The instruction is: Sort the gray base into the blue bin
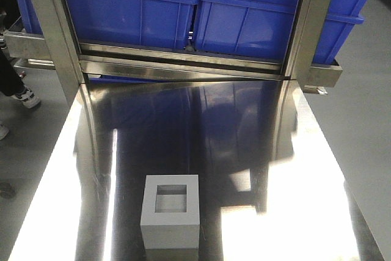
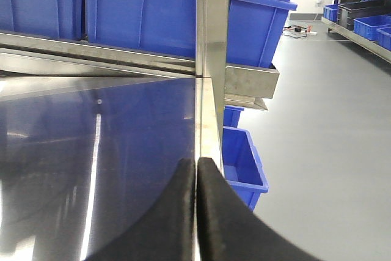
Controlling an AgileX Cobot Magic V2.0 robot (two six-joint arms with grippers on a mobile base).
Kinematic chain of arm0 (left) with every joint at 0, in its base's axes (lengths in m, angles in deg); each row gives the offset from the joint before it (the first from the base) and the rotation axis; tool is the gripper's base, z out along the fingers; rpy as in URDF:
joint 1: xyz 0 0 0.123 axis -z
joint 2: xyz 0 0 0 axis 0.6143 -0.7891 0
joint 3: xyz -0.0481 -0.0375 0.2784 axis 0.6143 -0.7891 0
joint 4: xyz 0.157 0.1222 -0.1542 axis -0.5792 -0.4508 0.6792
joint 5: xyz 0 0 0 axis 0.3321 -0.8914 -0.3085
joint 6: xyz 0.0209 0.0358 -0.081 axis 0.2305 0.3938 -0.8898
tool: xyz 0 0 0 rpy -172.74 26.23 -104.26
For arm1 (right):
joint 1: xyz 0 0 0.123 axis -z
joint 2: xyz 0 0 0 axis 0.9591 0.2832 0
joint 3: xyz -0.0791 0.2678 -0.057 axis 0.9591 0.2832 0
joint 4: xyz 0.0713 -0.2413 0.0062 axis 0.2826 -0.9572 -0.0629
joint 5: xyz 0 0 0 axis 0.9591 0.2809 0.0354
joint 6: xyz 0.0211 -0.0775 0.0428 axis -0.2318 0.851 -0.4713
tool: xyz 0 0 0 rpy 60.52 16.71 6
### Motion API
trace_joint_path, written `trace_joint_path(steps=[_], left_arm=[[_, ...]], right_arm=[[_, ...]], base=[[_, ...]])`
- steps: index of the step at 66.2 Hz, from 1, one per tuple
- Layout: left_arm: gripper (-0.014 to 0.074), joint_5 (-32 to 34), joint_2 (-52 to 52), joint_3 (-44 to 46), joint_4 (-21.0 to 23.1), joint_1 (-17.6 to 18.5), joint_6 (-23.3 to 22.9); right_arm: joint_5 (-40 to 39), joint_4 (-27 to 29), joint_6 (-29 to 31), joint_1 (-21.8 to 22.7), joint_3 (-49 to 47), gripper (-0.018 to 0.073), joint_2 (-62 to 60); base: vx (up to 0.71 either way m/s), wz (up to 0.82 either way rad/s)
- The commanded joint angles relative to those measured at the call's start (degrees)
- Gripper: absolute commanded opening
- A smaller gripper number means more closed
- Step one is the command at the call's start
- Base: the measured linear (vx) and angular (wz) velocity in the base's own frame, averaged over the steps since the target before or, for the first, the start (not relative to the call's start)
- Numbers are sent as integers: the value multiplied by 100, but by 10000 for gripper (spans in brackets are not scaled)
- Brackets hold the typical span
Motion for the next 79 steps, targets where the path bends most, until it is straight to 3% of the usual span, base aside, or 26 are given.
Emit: trace_joint_path(steps=[1,79], left_arm=[[-6,446,91,-166,11,-3,-24],[-6,446,91,-166,11,-3,-24]], right_arm=[[-430,-35,31,26,83,-9,-65],[-430,-35,31,26,83,-9,-65]], base=[[0,0],[0,0]])
